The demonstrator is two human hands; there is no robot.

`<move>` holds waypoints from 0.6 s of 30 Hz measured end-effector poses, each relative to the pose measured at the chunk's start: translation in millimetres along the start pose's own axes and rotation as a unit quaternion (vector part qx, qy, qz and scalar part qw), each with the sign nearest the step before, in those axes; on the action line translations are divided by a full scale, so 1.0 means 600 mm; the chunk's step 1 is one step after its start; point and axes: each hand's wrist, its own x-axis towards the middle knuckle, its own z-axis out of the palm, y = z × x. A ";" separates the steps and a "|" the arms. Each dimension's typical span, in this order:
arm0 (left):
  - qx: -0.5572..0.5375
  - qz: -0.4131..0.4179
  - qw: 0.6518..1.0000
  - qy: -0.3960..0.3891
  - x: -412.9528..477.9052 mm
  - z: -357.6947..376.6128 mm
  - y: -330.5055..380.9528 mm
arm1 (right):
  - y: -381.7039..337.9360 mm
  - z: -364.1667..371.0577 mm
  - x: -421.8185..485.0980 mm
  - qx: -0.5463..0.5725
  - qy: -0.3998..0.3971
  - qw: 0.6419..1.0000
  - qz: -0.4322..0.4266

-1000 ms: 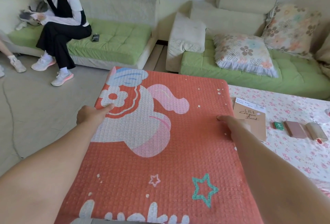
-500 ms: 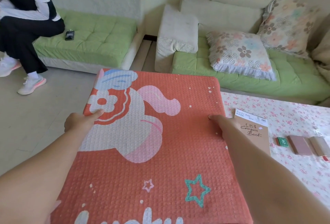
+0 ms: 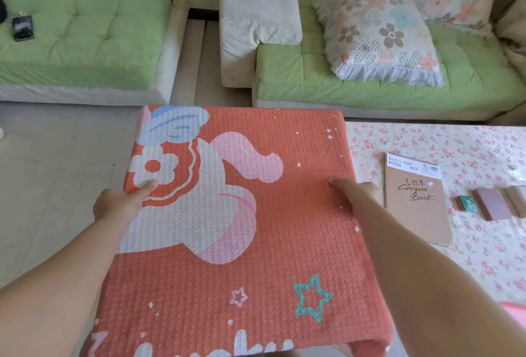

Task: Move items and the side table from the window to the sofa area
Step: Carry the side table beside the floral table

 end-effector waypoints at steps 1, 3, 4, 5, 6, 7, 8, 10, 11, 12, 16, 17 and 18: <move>0.003 -0.003 1.000 -0.002 0.012 0.010 0.002 | 0.000 0.007 0.009 -0.008 0.004 1.000 0.004; 0.011 -0.004 1.000 -0.012 0.037 0.036 0.002 | 0.004 0.026 0.035 -0.008 0.008 1.000 0.010; 0.016 -0.006 1.000 -0.015 0.046 0.049 0.001 | 0.008 0.036 0.050 -0.009 0.013 1.000 0.015; 0.022 -0.008 1.000 -0.019 0.055 0.063 -0.001 | 0.012 0.045 0.065 -0.010 0.014 1.000 0.018; 0.025 -0.010 0.999 -0.021 0.067 0.079 -0.004 | 0.017 0.054 0.082 -0.015 0.016 1.000 0.020; 0.028 -0.011 0.999 -0.022 0.076 0.093 -0.008 | 0.021 0.063 0.096 -0.019 0.015 0.999 0.023; 0.031 -0.011 0.999 -0.025 0.083 0.105 -0.012 | 0.025 0.070 0.108 -0.020 0.011 0.999 0.028; 0.037 -0.013 0.999 -0.024 0.101 0.135 -0.019 | 0.035 0.086 0.141 -0.025 0.007 0.999 0.041; 0.037 -0.014 0.999 -0.023 0.109 0.146 -0.022 | 0.041 0.090 0.157 -0.023 0.006 0.999 0.042; 0.036 -0.015 0.999 -0.024 0.119 0.161 -0.025 | 0.053 0.097 0.186 -0.025 0.009 0.999 0.043; 0.040 -0.026 0.999 -0.026 0.154 0.217 -0.048 | 0.080 0.125 0.244 -0.042 0.012 0.998 0.052; 0.043 -0.030 0.998 -0.025 0.162 0.229 -0.051 | 0.077 0.131 0.243 -0.038 0.015 0.998 0.050; 0.045 -0.036 0.998 -0.027 0.169 0.242 -0.057 | 0.079 0.138 0.247 -0.034 0.018 0.998 0.049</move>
